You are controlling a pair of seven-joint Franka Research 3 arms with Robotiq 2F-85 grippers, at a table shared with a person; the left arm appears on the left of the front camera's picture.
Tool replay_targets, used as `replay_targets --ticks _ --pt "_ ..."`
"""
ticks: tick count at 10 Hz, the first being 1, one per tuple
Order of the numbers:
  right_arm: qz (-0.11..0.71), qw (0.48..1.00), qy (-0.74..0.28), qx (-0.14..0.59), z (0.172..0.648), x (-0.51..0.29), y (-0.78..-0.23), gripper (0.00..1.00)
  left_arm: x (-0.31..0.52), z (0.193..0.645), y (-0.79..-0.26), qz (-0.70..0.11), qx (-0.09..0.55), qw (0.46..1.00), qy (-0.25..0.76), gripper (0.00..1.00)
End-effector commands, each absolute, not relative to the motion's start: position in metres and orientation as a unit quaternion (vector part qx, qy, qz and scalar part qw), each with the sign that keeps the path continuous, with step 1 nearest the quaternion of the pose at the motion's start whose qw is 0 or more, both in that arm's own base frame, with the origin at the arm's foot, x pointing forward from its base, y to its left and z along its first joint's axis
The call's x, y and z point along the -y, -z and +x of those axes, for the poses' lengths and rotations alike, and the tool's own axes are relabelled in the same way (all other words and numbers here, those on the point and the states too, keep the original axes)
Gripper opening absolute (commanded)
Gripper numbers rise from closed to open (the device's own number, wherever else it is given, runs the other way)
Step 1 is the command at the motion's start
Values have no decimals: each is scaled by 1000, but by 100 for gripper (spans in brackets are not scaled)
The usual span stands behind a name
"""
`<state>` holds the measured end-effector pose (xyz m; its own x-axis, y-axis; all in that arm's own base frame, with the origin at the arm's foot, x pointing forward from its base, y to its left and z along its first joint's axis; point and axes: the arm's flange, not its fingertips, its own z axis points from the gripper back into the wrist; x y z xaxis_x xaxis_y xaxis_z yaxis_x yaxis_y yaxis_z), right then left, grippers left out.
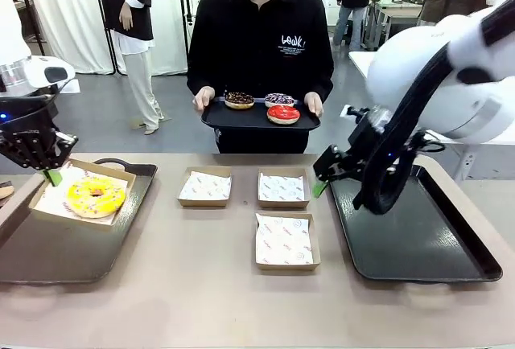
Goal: Individually package the donuts and arrange them on the tray.
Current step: Place the picked Paper togo box on the Handle tray while simultaneously picking up another Paper togo box from the table with the other hand.
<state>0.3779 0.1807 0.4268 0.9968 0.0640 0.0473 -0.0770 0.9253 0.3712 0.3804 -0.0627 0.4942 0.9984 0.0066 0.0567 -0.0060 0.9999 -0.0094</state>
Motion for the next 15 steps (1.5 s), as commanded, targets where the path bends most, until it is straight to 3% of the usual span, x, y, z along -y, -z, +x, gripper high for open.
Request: replay_targets --ticks 1,8,9,10,15 --pt "133 991 6 0 383 -214 -420 100 35 369 -487 12 31 999 9 1" --pt "74 997 22 10 382 -254 -359 100 4 365 -447 20 28 999 13 1" --pt "54 996 51 56 385 -255 -357 100 7 365 -445 28 38 999 4 1" --pt "90 996 10 1 379 -246 -367 100 10 366 -454 13 17 1000 4 1" --pt "81 997 16 8 381 -248 -365 100 10 366 -450 14 19 1000 5 1"
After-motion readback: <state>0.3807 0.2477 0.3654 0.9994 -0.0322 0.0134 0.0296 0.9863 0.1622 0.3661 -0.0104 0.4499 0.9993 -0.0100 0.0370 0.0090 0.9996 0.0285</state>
